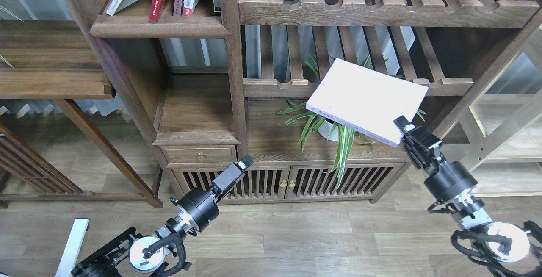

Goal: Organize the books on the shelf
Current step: 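Lower the white book toward the left gripper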

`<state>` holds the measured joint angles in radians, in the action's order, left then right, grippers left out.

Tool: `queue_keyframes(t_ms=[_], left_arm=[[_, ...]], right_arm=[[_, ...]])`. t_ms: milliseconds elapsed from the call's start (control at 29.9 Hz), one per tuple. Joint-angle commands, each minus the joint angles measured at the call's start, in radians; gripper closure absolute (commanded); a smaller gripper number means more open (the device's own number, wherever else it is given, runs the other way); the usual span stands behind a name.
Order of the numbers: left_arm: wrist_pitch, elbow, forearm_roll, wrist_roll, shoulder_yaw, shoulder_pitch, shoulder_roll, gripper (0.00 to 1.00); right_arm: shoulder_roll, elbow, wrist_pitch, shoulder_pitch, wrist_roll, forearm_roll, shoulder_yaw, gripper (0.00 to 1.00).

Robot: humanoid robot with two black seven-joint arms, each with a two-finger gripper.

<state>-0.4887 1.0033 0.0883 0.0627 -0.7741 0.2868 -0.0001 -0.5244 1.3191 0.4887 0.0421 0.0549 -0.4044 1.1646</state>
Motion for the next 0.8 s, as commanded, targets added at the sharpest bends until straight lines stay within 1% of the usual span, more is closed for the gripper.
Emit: queue_keyframes(t_ms=[0,167,268,334,468,535,769], left_arm=[[0.000,0.003,0.043,-0.009,0.035,0.003,0.000,0.02],[0.000,0.034,0.178,-0.017,0.081,0.029,0.000,0.02],[0.000,0.037,0.197,-0.021,0.082,0.058,0.000,0.02],[0.000,0.037,0.202,-0.043,0.084,0.087,0.000,0.02],[0.000,0.034,0.214,-0.116,0.085,0.155,0.000,0.02],[0.000,0.028,0.218,-0.132,0.085,0.170,0.000,0.02],[0.000,0.026,0.220,-0.133,0.088,0.196,0.000,0.02]], right_arm=[[0.018,-0.001,0.000,-0.056,0.000,0.010,-0.048,1.00],[0.069,-0.001,0.000,-0.073,0.000,0.025,-0.072,1.00],[0.109,-0.001,0.000,-0.070,0.002,0.045,-0.075,1.00],[0.127,-0.001,0.000,-0.064,0.002,0.062,-0.077,1.00],[0.138,-0.003,0.000,-0.068,0.002,0.068,-0.095,1.00],[0.138,-0.003,0.000,-0.070,0.002,0.068,-0.097,0.99],[0.141,-0.003,0.000,-0.071,0.002,0.070,-0.109,0.99]])
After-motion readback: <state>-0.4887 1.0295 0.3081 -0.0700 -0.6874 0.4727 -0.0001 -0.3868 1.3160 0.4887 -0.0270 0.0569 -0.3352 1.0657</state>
